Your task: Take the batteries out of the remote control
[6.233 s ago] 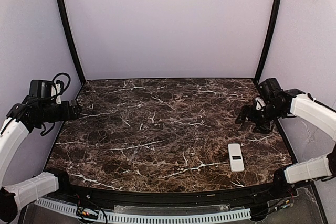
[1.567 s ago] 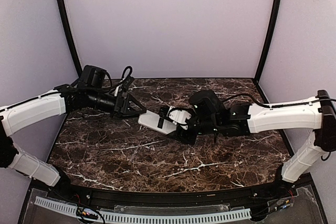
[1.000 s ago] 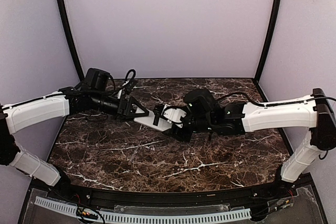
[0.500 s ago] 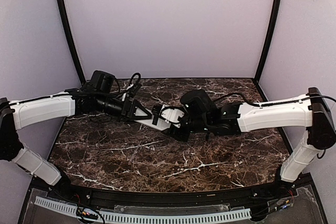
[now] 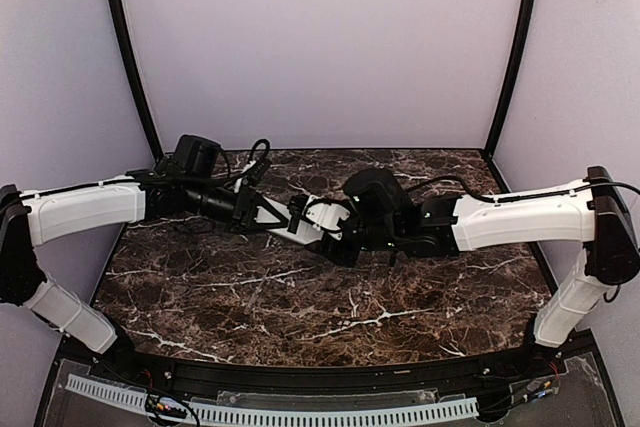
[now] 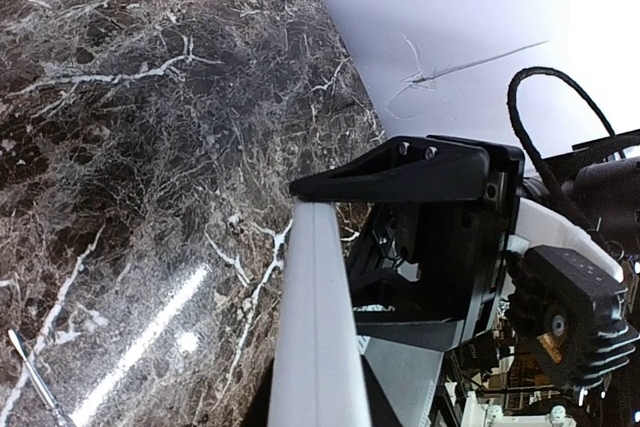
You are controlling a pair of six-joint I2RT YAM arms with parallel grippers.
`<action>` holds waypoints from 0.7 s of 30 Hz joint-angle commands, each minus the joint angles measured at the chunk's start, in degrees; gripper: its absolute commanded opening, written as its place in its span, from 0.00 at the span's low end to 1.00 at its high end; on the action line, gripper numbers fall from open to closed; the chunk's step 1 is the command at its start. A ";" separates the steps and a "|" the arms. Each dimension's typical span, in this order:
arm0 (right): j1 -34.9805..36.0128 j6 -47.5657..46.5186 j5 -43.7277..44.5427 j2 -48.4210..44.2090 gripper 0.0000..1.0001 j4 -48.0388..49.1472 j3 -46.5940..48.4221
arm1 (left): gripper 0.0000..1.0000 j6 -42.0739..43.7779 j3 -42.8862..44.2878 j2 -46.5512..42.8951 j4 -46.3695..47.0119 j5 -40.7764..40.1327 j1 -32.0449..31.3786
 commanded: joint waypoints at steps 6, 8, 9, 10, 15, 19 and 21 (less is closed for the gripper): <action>0.67 4.58 2.61 0.54 0.28 2.76 1.52 | 0.00 -2.47 -2.24 -2.70 3.45 0.51 -0.50; 0.67 5.62 3.51 0.46 0.41 2.79 1.13 | 0.00 -2.45 -3.17 -3.54 3.74 -0.13 -0.50; 0.68 6.05 3.93 0.50 0.48 2.87 0.90 | 0.00 -2.35 -3.53 -3.84 3.74 -0.58 -0.50; 0.68 6.45 4.19 0.54 0.54 3.02 0.65 | 0.00 -2.25 -3.63 -4.00 3.49 -0.87 -0.50; 0.67 8.47 7.52 0.60 0.98 3.18 0.33 | 0.00 -1.26 -3.39 -4.83 1.62 -5.76 -0.50; 0.58 8.81 8.86 -0.14 0.99 3.18 -0.57 | 0.00 -0.46 -3.22 -5.55 0.82 -10.26 -0.50; 0.58 8.86 9.48 -0.77 0.99 3.20 -1.14 | 0.00 0.03 -3.51 -6.48 0.62 -13.38 -0.42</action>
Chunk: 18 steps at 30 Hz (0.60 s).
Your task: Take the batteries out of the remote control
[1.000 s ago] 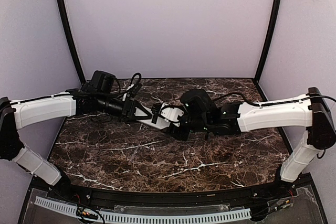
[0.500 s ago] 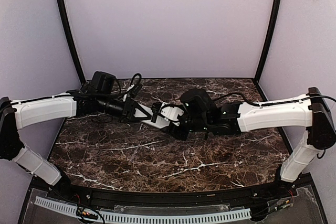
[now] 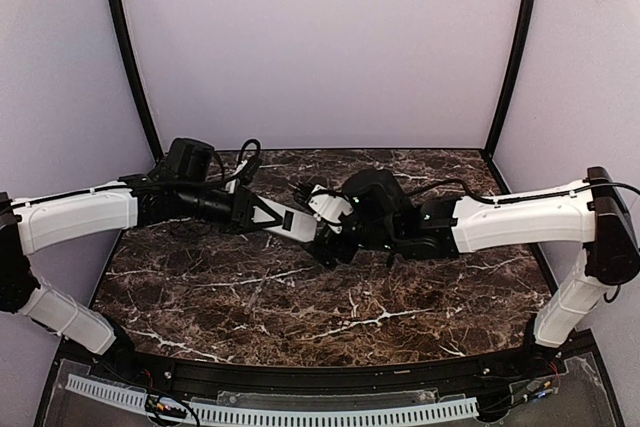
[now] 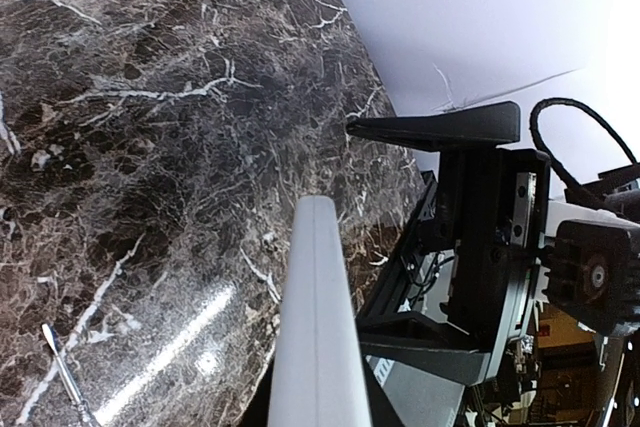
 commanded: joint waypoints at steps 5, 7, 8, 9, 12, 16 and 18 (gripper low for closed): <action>-0.37 2.81 4.68 -2.51 0.99 3.26 -3.15 | 0.00 2.36 -2.84 -6.19 -1.22 -15.68 -0.09; -0.90 4.15 4.44 -3.37 0.99 3.41 -3.91 | 0.00 3.13 -2.77 -6.73 -2.41 -17.69 -0.12; -1.17 5.03 3.98 -3.85 0.99 3.39 -4.36 | 0.00 3.39 -2.70 -6.96 -3.59 -18.30 -0.13; -1.54 5.84 3.36 -4.31 0.98 3.41 -4.95 | 0.00 3.96 -2.47 -7.09 -4.31 -19.71 -0.13; -3.13 8.84 0.53 -6.26 0.98 3.34 -6.36 | 0.00 3.74 -3.11 -7.88 -6.39 -22.08 -0.05; -6.96 14.98 -6.37 -8.88 0.99 3.14 -8.73 | 0.00 1.22 -6.11 -9.21 -2.84 -21.16 0.11; -8.87 17.92 -9.40 -9.99 0.99 3.02 -9.81 | 0.00 -0.10 -7.70 -9.87 -0.41 -20.10 0.20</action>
